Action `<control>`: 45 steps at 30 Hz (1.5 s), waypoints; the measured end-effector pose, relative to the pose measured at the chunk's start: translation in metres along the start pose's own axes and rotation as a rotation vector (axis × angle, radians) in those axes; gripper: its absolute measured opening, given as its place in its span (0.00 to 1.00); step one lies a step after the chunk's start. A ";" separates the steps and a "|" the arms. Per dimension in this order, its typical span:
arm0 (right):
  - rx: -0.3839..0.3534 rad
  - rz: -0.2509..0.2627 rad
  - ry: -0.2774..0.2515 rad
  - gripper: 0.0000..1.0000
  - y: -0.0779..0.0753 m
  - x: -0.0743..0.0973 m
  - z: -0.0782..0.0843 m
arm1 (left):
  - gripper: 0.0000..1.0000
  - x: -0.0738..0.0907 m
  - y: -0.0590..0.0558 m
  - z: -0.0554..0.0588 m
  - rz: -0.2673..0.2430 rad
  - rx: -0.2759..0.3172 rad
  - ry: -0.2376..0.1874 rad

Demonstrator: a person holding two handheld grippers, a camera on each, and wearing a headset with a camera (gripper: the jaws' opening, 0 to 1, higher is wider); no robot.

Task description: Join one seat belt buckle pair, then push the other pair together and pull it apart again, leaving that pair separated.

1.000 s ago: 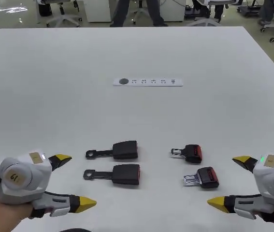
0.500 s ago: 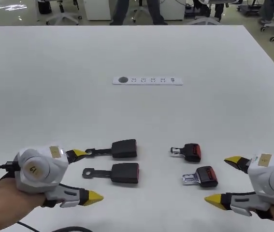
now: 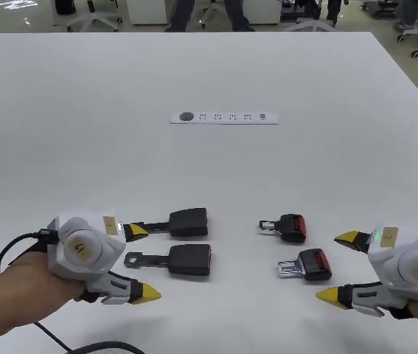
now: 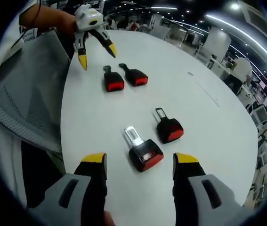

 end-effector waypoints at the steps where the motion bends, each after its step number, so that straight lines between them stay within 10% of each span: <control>1: 0.011 -0.009 0.006 0.53 -0.001 -0.003 0.001 | 0.64 -0.002 0.001 0.000 0.002 -0.006 0.000; 45: 0.197 -0.252 0.165 0.36 -0.017 -0.047 0.019 | 0.43 -0.055 0.006 -0.021 0.194 -0.164 0.104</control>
Point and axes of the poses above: the centre of the closed fingertips' face, and the gripper's own axes: x roughly backward along the fingers, y roughly to its left, z roughly out of its underside, the point moved 3 cm from there along x, roughly backward along the fingers
